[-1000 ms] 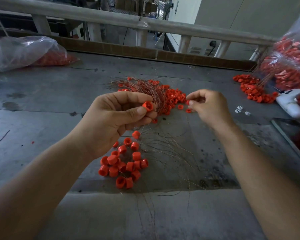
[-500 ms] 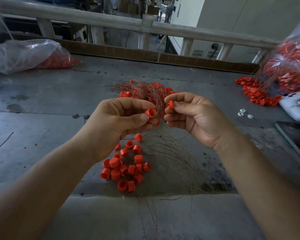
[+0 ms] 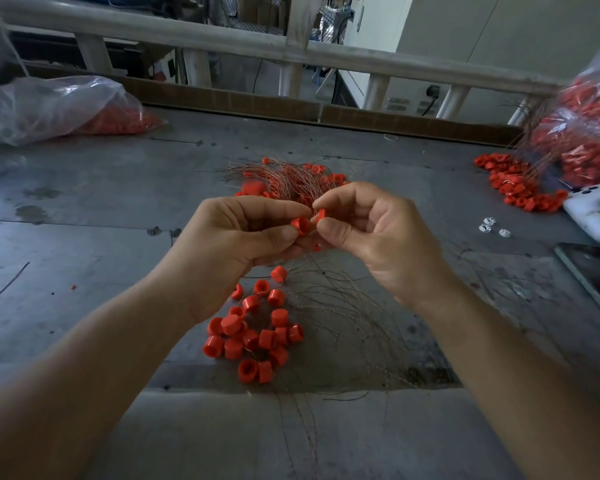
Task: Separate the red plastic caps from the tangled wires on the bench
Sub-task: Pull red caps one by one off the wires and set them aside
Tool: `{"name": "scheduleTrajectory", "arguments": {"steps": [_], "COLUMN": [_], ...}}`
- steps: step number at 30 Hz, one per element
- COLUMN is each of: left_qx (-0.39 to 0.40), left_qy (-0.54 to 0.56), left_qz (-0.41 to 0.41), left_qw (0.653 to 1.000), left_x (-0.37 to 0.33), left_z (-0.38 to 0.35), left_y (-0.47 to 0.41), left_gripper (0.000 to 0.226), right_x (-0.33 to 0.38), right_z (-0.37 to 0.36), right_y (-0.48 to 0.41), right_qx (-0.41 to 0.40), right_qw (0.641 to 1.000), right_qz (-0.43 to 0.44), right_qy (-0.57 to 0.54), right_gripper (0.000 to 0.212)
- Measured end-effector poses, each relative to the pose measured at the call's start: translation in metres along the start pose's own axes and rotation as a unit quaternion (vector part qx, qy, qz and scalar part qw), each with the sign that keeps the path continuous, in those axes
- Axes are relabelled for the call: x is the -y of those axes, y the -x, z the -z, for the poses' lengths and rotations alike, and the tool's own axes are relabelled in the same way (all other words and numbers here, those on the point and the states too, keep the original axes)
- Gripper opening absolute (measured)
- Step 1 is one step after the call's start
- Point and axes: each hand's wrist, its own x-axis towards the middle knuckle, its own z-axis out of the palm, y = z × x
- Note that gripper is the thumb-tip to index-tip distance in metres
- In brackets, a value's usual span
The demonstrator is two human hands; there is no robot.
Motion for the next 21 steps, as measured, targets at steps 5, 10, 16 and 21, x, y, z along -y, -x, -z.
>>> {"name": "scheduleTrajectory", "arguments": {"steps": [5,10,16,21], "left_qx": [-0.007,-0.020,-0.036,-0.044], "left_qy": [-0.013,-0.038,-0.054,-0.073], "left_qz": [-0.007,-0.005,-0.012,-0.008], "left_qw": [1.000,0.999,0.998,0.996], "left_x": [0.000,0.002,0.001,0.002], "left_z": [0.001,0.000,-0.002,-0.004], "left_y": [0.000,0.000,0.001,0.002], "left_gripper": [0.024,0.021,0.023,0.023], "right_x": [0.000,-0.004,-0.005,-0.006], "right_z": [-0.007,-0.009,-0.011,-0.013], "right_y": [0.004,0.004,0.005,0.006], "right_qx": [-0.030,-0.040,-0.063,-0.072], "right_qw": [0.994,0.990,0.985,0.983], "right_qz": [0.077,0.087,0.098,0.106], "right_qy": [0.078,0.106,0.129,0.131], "right_gripper": [0.026,0.024,0.028,0.030]}}
